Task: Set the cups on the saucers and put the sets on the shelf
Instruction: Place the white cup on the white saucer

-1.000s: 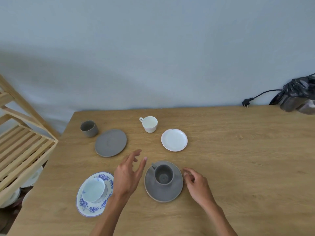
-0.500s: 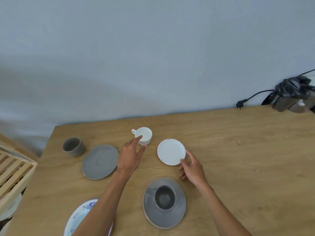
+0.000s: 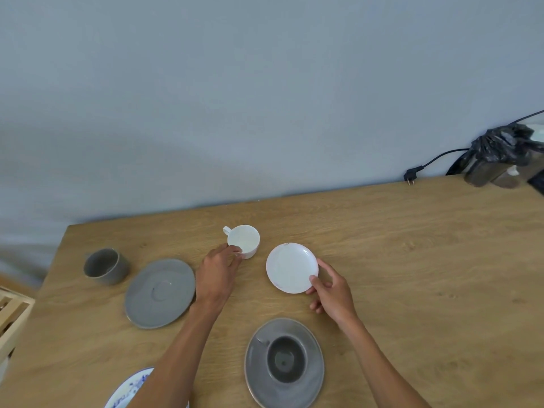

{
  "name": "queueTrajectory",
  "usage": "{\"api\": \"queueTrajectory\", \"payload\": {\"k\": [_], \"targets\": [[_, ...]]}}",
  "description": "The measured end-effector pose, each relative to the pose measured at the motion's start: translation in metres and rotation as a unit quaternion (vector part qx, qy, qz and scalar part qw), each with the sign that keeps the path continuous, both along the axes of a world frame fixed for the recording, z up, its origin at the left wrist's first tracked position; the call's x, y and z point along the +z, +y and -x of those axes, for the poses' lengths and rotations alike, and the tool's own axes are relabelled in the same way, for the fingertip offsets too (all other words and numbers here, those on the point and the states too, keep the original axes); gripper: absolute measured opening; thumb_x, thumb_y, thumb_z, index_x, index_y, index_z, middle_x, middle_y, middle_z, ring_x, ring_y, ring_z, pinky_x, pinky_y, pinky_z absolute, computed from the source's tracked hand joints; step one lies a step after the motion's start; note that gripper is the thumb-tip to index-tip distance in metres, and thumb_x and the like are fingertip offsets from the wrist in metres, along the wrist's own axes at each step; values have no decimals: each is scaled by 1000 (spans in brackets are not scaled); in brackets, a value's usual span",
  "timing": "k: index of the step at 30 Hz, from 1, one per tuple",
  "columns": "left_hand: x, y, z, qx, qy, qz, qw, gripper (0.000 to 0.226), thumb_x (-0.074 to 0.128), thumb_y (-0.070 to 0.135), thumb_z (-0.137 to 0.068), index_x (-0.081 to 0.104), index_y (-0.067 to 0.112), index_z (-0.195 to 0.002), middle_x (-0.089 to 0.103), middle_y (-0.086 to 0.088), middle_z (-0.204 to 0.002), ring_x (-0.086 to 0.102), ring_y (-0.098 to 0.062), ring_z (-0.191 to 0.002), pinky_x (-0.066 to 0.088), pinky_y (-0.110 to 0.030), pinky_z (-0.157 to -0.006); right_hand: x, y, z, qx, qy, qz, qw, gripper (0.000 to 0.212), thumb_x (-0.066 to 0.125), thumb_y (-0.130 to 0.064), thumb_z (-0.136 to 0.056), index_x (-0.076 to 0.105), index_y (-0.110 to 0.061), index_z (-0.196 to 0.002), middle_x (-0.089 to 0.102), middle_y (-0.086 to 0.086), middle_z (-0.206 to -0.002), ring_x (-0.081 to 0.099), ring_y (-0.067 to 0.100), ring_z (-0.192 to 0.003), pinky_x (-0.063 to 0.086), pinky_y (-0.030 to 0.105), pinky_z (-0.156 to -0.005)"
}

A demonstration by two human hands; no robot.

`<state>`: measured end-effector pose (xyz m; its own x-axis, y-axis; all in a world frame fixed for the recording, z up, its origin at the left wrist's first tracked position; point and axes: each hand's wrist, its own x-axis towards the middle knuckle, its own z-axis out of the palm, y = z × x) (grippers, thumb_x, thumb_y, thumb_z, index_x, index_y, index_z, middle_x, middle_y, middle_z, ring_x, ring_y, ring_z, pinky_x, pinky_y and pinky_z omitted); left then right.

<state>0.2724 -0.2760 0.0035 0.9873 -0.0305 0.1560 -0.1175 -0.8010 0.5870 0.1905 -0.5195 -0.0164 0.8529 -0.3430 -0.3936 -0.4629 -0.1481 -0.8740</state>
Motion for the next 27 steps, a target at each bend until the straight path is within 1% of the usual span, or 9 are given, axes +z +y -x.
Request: {"api": "queueTrajectory", "payload": {"k": [6, 9, 13, 17, 20, 23, 27], "targets": [[7, -9, 11, -15, -47, 14, 999, 19, 74, 29, -83, 73, 21, -99, 74, -4, -97, 67, -22, -85, 54, -36, -65, 1, 0, 2, 4, -5, -8, 1000, 50, 62, -20, -97, 49, -35, -143, 76, 9, -75, 62, 20, -45, 50, 28, -41], [14, -18, 15, -28, -68, 23, 997, 18, 75, 30, -81, 74, 22, -97, 74, -1, -94, 66, -20, -81, 53, -35, -65, 1, 0, 2, 5, -6, -8, 1000, 50, 62, -20, -97, 48, -35, -143, 76, 9, -76, 63, 20, -45, 50, 28, -42], [22, -34, 18, -66, -82, 17, 994, 18, 76, 30, -81, 73, 22, -96, 74, 5, -95, 64, -18, -83, 51, -36, -67, 1, -1, 1, 4, -5, -15, 1000, 49, 62, -20, -98, 49, -34, -143, 76, 10, -75, 64, 21, -45, 50, 28, -41], [24, -52, 20, -92, -73, 10, 993, 17, 76, 29, -80, 73, 24, -96, 74, 8, -94, 63, -17, -82, 48, -33, -66, 0, -5, 1, 2, -4, -26, 1000, 50, 62, -20, -97, 50, -34, -143, 76, 10, -75, 64, 22, -45, 49, 27, -40], [20, -54, 24, -97, -63, 3, 993, 17, 75, 29, -80, 73, 25, -96, 74, 10, -96, 64, -16, -83, 49, -33, -66, 1, -3, 0, 8, -1, -28, 1000, 50, 62, -20, -97, 50, -34, -144, 77, 9, -76, 63, 20, -44, 48, 26, -39], [14, -57, 29, -114, -56, -7, 992, 17, 76, 28, -80, 74, 25, -96, 74, 11, -97, 64, -14, -83, 49, -34, -70, 0, -4, 0, 11, 2, -25, 1000, 51, 61, -20, -98, 48, -35, -145, 77, 7, -76, 63, 19, -44, 47, 26, -39], [6, -60, 33, -135, -45, -44, 989, 17, 75, 33, -80, 74, 27, -96, 74, 14, -99, 64, -12, -88, 45, -32, -77, 0, -5, 0, 20, 3, -16, 1000, 50, 59, -20, -99, 46, -35, -146, 78, 6, -77, 63, 18, -44, 47, 26, -39]]}}
